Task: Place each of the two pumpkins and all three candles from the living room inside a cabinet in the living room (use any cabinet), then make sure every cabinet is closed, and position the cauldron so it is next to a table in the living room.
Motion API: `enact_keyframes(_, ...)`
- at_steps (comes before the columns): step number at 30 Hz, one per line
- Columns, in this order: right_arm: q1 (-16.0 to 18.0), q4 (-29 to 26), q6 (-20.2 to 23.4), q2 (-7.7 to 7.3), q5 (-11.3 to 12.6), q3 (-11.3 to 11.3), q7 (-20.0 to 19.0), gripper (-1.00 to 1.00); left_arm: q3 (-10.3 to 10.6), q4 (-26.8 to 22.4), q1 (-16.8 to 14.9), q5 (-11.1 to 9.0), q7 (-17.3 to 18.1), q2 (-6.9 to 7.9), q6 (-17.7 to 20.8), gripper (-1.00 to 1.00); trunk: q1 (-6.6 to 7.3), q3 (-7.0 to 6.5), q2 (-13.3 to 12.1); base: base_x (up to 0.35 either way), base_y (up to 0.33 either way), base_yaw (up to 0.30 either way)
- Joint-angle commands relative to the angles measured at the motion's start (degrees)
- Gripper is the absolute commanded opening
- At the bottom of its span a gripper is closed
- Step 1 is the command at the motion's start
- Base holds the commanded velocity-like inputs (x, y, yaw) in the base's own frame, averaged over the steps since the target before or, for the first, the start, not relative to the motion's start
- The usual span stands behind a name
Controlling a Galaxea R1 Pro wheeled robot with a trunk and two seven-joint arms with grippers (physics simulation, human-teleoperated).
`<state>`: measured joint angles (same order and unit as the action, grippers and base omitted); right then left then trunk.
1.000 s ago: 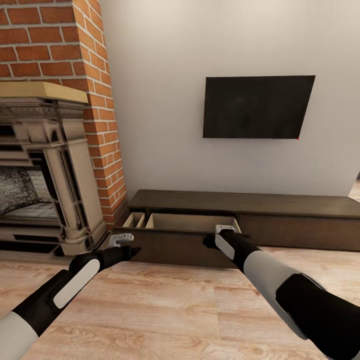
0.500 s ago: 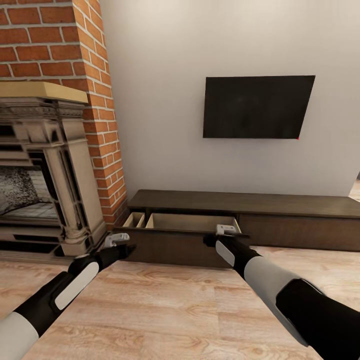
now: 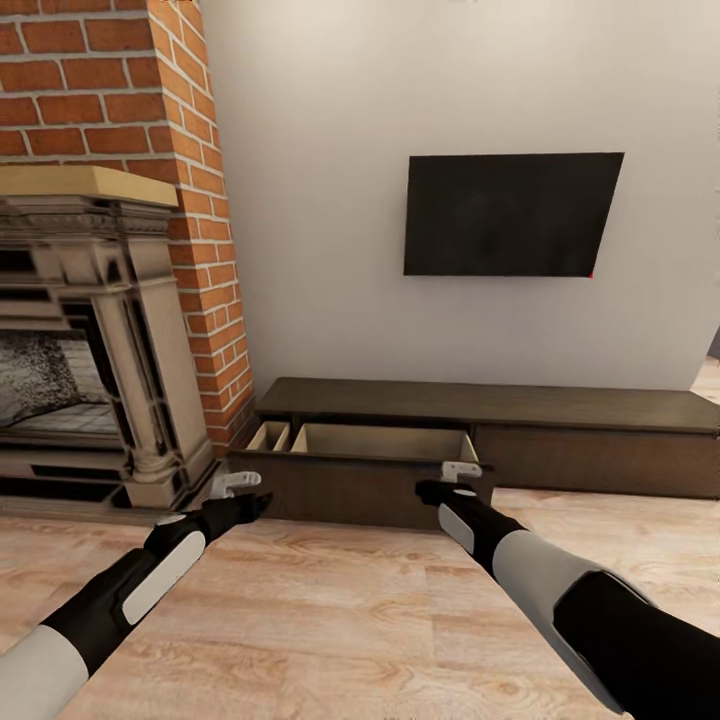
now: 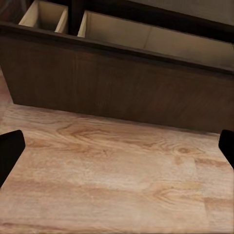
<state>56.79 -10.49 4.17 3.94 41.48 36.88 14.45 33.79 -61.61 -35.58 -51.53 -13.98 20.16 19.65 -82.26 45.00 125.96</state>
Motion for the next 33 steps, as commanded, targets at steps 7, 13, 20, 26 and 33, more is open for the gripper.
enact_keyframes(7, -0.01, 0.37, -3.95, -0.14, 0.06, 0.52, -0.89, 1.0, 0.22, 0.65, -0.04, -0.38, -0.53, -0.17, -1.6, 1.0, 0.03, 0.06, 0.03, -0.033, -0.012, 0.0)
enact_keyframes(13, -0.85, 0.63, -8.63, -0.01, -0.07, 0.55, -0.91, 1.0, 1.48, 5.26, -0.05, -0.08, -0.32, -2.53, -7.67, 1.0, 0.03, 0.06, 0.03, -0.006, 0.0, 0.0)
enact_keyframes(20, -1.7, 0.75, -10.5, 0.22, -0.22, 0.75, -1.0, 1.0, 2.3, 6.89, -0.04, 2.72, -0.09, -3.12, -11.78, 1.0, 0.03, 0.06, 0.03, -0.022, 0.0, 0.0)
enact_keyframes(26, -3.87, 0.81, -14.06, 0.32, -4.42, 1.93, -0.9, 1.0, 2.55, 7.85, -0.02, 4.51, 0.13, -3.21, -15.2, 1.0, 0.03, 0.06, 0.03, -0.001, 0.0, 0.0)
enact_keyframes(33, -5.32, 0.91, -18.53, 0.15, -6.78, 1.99, -0.89, 1.0, 3.88, 7.99, -0.04, 4.56, 0.18, -3.87, -17.5, 1.0, 0.03, 0.06, 0.03, 0.0, 0.0, 0.0)
